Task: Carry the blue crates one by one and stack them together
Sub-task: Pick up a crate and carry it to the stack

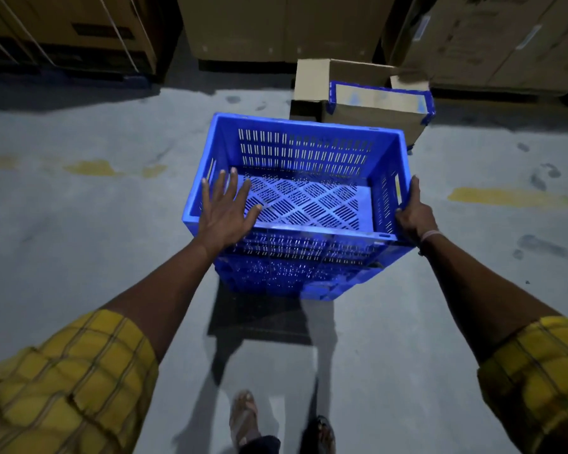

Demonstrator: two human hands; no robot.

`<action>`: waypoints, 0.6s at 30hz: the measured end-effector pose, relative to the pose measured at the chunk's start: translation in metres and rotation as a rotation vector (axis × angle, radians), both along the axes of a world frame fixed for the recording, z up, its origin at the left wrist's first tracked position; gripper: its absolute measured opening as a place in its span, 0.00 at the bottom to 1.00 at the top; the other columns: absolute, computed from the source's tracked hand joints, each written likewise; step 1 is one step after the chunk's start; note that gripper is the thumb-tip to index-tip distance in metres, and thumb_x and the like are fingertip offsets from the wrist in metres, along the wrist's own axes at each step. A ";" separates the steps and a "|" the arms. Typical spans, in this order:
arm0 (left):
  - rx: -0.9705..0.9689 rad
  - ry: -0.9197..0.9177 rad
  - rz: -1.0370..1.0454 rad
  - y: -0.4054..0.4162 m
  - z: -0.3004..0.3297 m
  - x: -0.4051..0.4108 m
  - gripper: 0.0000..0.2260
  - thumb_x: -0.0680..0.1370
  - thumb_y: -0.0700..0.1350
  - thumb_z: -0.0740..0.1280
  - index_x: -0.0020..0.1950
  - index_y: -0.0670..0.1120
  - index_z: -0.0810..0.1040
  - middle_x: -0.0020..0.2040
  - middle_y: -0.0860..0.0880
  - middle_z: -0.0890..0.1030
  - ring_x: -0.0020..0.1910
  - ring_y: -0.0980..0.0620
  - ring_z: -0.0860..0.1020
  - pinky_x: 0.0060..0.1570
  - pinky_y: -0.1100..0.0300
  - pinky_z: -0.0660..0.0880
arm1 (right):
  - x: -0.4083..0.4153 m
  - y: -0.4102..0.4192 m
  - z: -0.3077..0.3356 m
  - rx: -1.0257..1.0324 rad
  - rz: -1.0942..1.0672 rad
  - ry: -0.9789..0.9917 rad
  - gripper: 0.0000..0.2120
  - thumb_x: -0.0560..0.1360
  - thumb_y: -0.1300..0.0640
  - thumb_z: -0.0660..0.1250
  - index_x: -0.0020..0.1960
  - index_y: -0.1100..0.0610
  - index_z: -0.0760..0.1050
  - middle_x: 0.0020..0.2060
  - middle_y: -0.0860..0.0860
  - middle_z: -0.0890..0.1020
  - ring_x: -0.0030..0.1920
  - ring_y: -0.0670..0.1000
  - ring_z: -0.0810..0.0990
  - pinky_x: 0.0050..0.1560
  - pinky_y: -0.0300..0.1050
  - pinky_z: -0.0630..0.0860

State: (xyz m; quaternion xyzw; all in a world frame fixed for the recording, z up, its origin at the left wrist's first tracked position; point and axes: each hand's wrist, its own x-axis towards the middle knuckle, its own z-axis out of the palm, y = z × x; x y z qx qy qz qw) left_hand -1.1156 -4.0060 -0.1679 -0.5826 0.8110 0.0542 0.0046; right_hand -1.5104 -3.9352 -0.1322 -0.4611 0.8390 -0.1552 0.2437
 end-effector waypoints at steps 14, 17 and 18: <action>0.071 -0.002 0.210 -0.015 0.013 0.026 0.37 0.80 0.66 0.56 0.83 0.51 0.45 0.82 0.45 0.36 0.81 0.41 0.38 0.72 0.28 0.39 | 0.017 0.001 -0.007 0.002 -0.046 -0.073 0.43 0.77 0.63 0.60 0.81 0.48 0.36 0.55 0.68 0.79 0.48 0.65 0.78 0.47 0.54 0.75; 0.099 0.018 0.227 -0.010 0.014 0.023 0.38 0.80 0.65 0.56 0.83 0.50 0.46 0.82 0.44 0.37 0.81 0.41 0.37 0.73 0.32 0.46 | 0.014 -0.004 -0.006 -0.024 -0.028 -0.059 0.43 0.76 0.63 0.61 0.81 0.48 0.38 0.58 0.68 0.78 0.53 0.66 0.78 0.51 0.55 0.75; 0.099 0.016 0.235 -0.008 0.013 0.020 0.38 0.80 0.66 0.56 0.83 0.50 0.46 0.82 0.44 0.38 0.80 0.41 0.37 0.73 0.33 0.48 | 0.012 -0.004 -0.005 -0.029 -0.020 -0.055 0.43 0.76 0.64 0.61 0.81 0.48 0.38 0.59 0.69 0.77 0.54 0.67 0.78 0.52 0.56 0.75</action>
